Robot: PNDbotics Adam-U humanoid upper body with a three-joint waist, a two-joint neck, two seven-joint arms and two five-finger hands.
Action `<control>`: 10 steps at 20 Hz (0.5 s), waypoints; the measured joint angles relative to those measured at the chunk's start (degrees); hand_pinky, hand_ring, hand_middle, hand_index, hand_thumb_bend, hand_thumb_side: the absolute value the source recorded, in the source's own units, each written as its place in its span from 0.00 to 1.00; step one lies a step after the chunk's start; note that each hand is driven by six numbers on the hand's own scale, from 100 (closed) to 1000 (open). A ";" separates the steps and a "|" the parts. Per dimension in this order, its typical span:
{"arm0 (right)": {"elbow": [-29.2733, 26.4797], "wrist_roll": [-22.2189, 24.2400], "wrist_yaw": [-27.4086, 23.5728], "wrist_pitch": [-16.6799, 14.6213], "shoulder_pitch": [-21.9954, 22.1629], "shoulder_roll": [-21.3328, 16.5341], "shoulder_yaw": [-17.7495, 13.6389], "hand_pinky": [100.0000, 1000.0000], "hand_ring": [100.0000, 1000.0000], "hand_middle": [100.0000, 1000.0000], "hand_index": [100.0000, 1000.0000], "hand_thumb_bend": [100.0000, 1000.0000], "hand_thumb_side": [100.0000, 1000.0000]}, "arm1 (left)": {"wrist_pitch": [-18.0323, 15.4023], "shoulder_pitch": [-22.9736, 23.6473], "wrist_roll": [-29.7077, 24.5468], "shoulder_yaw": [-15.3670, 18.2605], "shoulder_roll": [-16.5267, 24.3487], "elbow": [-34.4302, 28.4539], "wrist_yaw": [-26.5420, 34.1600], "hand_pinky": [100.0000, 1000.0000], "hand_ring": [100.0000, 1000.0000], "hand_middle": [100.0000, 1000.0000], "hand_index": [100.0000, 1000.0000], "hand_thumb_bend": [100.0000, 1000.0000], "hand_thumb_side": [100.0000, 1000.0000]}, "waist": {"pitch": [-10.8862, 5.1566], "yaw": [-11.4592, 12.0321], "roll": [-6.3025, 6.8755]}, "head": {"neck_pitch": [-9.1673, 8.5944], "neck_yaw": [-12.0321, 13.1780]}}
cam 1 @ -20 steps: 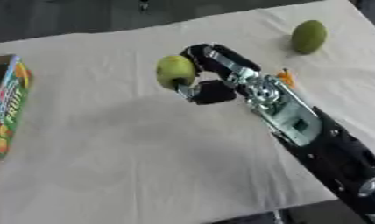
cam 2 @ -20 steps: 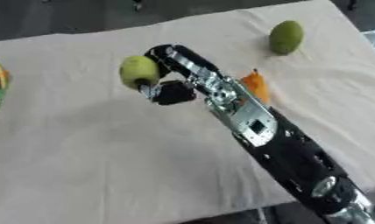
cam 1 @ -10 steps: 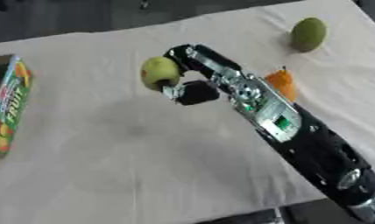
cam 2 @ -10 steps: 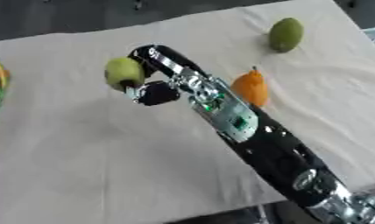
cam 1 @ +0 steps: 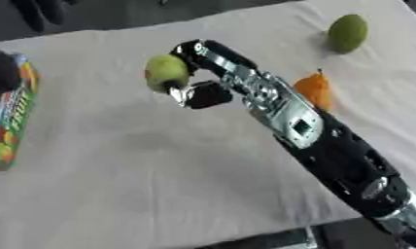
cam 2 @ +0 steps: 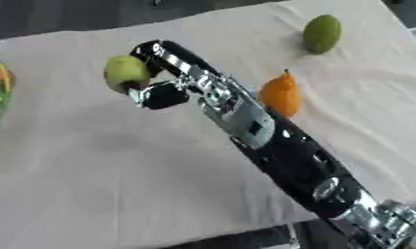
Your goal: Pick up the objects with one hand, pass them to the other hand, and then place them into the box on the other side of the table.
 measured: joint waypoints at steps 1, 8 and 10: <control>0.40 0.26 0.23 0.02 -0.34 0.18 0.27 0.70 0.53 0.46 0.61 0.02 0.00 | 0.23 -0.16 -0.13 -0.14 -0.34 0.00 -0.35 0.56 0.61 0.66 0.78 0.62 0.45 | -0.01 0.05 -0.05 | 0.00 0.02; 3.12 1.09 0.84 -0.10 -2.42 0.69 1.58 0.70 0.53 0.46 0.61 0.02 0.00 | 0.54 -1.24 -0.97 -0.52 -2.38 0.00 -1.18 0.55 0.60 0.65 0.78 0.61 0.43 | -0.02 0.43 -0.23 | 0.00 0.22; 3.53 1.14 1.01 -0.13 -3.33 0.89 1.84 0.70 0.53 0.46 0.61 0.02 0.00 | 0.89 -1.50 -0.65 -0.67 -3.09 0.00 -1.23 0.54 0.59 0.65 0.78 0.61 0.41 | -0.03 0.47 -0.30 | 0.00 0.19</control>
